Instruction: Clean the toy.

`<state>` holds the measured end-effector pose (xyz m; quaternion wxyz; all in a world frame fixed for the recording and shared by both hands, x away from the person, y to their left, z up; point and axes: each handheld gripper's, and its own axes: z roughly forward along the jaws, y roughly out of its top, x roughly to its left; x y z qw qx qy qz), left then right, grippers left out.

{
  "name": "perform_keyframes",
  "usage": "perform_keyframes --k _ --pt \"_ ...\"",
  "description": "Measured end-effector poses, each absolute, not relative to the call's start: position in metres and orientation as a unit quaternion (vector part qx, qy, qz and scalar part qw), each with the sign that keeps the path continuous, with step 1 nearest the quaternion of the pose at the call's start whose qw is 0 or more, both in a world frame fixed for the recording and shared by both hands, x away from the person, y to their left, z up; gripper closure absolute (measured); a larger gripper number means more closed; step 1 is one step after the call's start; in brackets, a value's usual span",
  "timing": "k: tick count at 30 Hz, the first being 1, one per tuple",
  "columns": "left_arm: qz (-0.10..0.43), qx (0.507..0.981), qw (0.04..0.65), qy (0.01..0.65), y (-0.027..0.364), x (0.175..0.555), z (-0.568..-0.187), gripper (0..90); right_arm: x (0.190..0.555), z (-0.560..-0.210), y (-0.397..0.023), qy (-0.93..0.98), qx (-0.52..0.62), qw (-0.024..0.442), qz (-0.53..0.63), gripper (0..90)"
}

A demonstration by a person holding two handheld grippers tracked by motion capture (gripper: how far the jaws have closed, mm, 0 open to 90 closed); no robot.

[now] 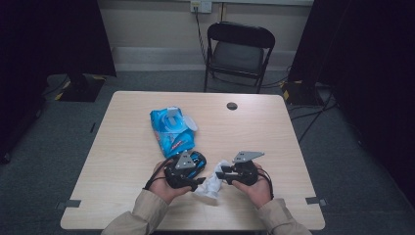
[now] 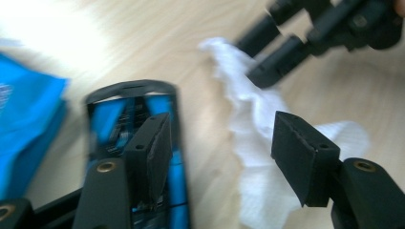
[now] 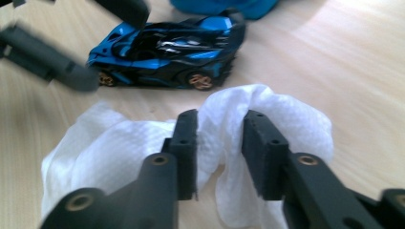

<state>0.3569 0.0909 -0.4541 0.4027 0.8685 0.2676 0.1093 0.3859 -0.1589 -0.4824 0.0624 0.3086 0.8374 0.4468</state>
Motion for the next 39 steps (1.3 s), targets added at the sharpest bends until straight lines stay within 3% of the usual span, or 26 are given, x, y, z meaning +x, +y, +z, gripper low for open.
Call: perform_keyframes --k 4,14,26,39 --pt "0.098 0.874 0.400 0.257 0.082 0.355 -0.459 39.6 0.387 -0.478 -0.169 0.827 0.318 0.065 0.458 62.0" --pt "0.064 0.887 0.386 0.244 0.068 0.350 -0.475 49.7 0.397 -0.485 -0.190 0.819 0.358 0.095 0.439 68.5" --pt "0.055 0.892 0.373 0.249 0.054 0.352 -0.492 42.4 0.394 -0.496 -0.173 0.843 0.331 0.074 0.418 72.2" --pt "0.091 0.887 0.378 0.250 0.047 0.359 -0.497 35.0 0.387 -0.500 -0.163 0.854 0.308 0.047 0.416 74.7"
